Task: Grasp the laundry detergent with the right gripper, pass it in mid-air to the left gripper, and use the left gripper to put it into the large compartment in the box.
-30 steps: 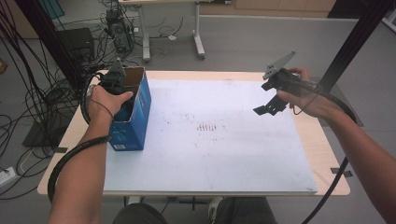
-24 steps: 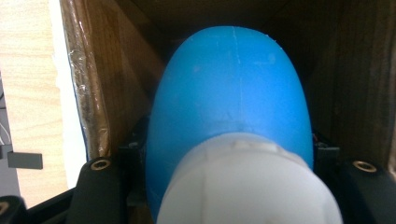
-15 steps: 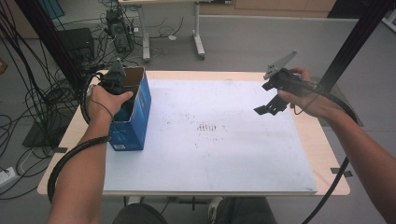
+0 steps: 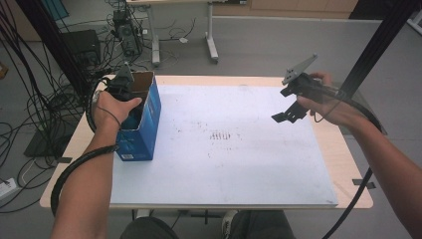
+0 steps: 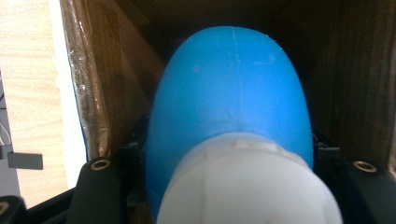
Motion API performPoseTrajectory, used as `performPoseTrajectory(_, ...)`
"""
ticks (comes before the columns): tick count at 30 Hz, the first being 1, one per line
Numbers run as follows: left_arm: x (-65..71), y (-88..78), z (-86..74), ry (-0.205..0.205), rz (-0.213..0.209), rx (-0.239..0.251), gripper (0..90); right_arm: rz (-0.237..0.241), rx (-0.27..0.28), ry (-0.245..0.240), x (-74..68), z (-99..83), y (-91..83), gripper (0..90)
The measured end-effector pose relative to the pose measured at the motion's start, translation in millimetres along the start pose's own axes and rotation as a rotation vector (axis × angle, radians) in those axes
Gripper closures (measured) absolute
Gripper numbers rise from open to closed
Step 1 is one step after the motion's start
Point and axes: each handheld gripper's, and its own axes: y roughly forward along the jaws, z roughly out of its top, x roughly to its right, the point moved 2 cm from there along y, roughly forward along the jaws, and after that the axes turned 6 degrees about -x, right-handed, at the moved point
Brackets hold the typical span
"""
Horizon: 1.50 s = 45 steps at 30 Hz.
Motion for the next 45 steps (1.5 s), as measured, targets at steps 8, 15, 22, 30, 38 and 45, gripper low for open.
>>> performPoseTrajectory(8, 0.2, 0.0, -0.1, 0.0, 0.0, 0.0, 37.2, 0.001, 0.0, 0.002, 0.3, -0.8, 0.7, 0.4)
performPoseTrajectory(15, 0.2, 0.0, 0.0, 0.001, 0.0, -0.001, 37.2, 0.0, 0.0, 0.002, 0.6, -1.3, -0.1, 0.4)
performPoseTrajectory(22, 0.0, 0.0, -0.1, 0.002, 0.0, 0.0, 37.2, 0.0, -0.002, 0.003, 0.4, -1.6, 0.0, 0.4)
performPoseTrajectory(30, 0.0, 0.0, -0.4, 0.002, -0.002, 0.0, 37.2, -0.001, -0.005, 0.005, 1.0, -3.0, 0.5, 0.4)
performPoseTrajectory(38, 2.0, -14.2, -0.3, 0.006, -0.012, 0.032, 31.3, -0.003, -0.001, 0.005, 0.6, -3.2, 0.0, 0.4)
performPoseTrajectory(45, 3.0, -32.8, -1.7, 0.022, 0.006, 0.054, 28.2, -0.006, 0.002, 0.008, 0.8, -1.6, -0.8, 0.4)
